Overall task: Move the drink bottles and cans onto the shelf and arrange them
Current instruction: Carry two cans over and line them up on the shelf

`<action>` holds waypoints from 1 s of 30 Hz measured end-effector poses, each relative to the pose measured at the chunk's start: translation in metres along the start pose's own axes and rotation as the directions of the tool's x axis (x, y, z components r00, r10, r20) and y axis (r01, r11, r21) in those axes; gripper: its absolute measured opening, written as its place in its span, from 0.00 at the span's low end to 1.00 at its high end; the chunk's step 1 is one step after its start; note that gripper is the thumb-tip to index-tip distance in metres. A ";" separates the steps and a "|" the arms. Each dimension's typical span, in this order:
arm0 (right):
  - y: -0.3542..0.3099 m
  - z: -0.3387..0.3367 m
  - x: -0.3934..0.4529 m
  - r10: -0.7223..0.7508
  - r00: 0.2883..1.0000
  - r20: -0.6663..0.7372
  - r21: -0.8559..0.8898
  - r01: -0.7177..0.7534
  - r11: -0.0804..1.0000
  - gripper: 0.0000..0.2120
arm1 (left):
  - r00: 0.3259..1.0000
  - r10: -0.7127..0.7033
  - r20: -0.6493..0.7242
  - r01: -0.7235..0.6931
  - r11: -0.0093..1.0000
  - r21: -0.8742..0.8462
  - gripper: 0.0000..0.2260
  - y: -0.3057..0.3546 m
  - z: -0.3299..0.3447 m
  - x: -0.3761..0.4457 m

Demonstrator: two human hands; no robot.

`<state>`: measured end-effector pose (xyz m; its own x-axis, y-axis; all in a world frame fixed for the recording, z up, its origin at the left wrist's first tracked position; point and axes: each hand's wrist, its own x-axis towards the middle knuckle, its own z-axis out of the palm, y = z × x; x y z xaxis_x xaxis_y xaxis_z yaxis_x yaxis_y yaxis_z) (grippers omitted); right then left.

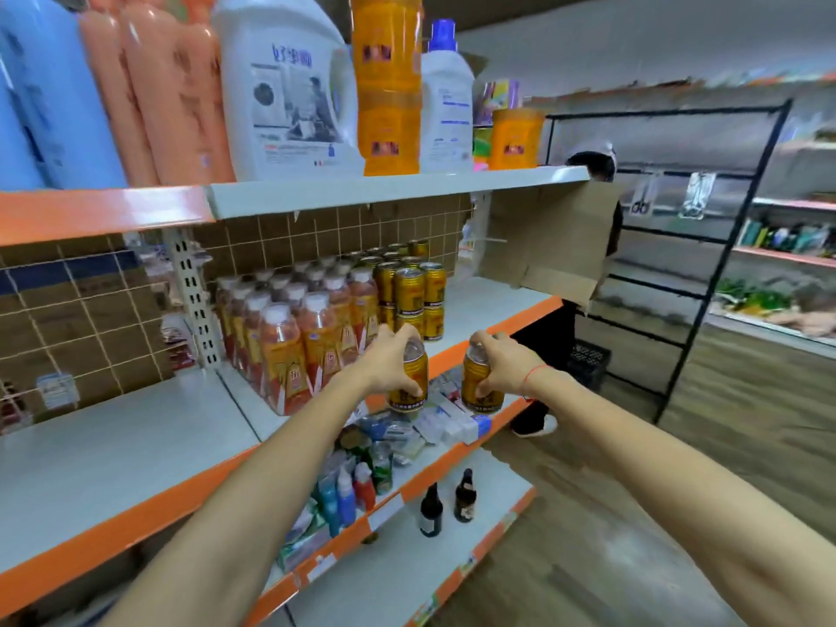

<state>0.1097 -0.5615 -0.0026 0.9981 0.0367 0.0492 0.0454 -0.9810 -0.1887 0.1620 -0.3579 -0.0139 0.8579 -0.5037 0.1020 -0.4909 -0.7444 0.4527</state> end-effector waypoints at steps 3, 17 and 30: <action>0.033 -0.007 0.007 0.025 0.999 -0.026 0.034 -0.025 0.999 0.39 | 1.000 0.013 0.006 -0.013 1.000 0.024 0.38 0.020 0.014 0.030; 0.140 -0.017 0.091 0.096 0.994 -0.058 0.069 -0.092 0.993 0.39 | 0.997 0.067 0.030 -0.070 0.994 0.082 0.39 0.057 0.052 0.176; 0.212 -0.035 0.222 0.042 0.996 -0.075 0.046 -0.038 0.998 0.40 | 0.999 0.044 -0.002 -0.044 0.998 0.047 0.37 0.051 0.056 0.318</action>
<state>0.3390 -0.7680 0.0026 0.9933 -0.0187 0.1143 0.0088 -0.9719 -0.2354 0.4012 -0.5803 -0.0079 0.8355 -0.5355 0.1235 -0.5350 -0.7412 0.4054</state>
